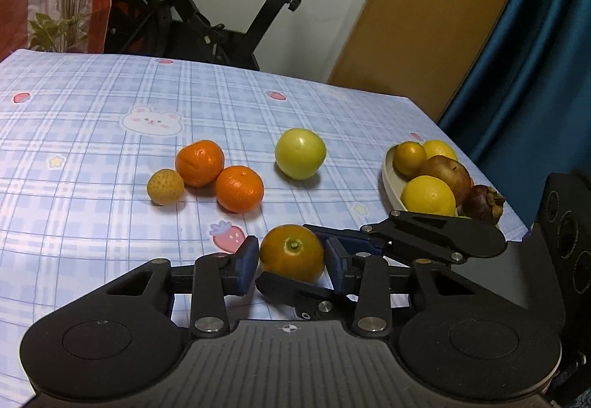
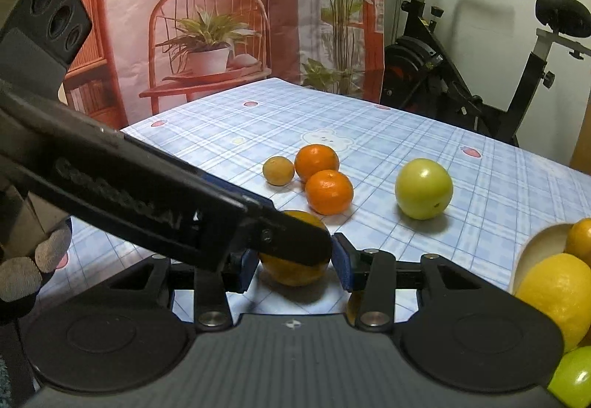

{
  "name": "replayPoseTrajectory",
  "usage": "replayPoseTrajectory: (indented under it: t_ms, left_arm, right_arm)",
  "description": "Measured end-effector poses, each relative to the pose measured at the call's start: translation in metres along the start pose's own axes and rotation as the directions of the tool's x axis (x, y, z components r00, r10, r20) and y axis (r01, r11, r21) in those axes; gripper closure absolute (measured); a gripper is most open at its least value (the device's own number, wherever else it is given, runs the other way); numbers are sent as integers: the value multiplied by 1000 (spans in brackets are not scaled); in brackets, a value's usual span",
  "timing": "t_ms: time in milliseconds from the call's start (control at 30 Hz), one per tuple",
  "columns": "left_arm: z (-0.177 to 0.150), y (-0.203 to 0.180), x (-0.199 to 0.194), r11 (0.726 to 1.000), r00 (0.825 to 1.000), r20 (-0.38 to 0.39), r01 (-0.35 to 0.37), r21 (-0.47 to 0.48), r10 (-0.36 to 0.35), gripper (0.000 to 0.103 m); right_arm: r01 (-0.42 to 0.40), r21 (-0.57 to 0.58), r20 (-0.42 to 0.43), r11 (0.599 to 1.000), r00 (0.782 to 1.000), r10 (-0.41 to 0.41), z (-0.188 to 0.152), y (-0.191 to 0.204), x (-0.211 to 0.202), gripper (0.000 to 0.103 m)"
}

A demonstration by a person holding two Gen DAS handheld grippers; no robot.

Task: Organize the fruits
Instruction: 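Grasp the orange between the left and right grippers and lift, then carry the orange onto the plate with both grippers and lower it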

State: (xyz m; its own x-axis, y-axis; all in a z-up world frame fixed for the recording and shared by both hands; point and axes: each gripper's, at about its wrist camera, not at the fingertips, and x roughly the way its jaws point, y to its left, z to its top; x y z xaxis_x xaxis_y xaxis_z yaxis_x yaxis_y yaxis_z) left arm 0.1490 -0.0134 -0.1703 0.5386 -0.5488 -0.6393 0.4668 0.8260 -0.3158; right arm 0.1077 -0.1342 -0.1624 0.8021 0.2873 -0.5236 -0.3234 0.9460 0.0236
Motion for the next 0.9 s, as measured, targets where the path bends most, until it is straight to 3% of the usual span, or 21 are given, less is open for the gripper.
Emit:
replayPoseTrajectory:
  t_ms: [367, 633, 900]
  left_arm:
    - [0, -2, -2, 1000, 1000, 12, 2, 5, -2, 62]
    - [14, -16, -10, 998, 997, 54, 52, -20, -50, 62]
    - [38, -60, 1, 996, 995, 68, 73, 52, -77, 62]
  right_arm:
    - [-4, 7, -25, 1000, 1000, 4, -1, -2, 2, 58]
    - [28, 47, 62, 999, 998, -31, -2, -7, -15, 58]
    - [94, 124, 135, 988, 985, -111, -1, -26, -47, 58]
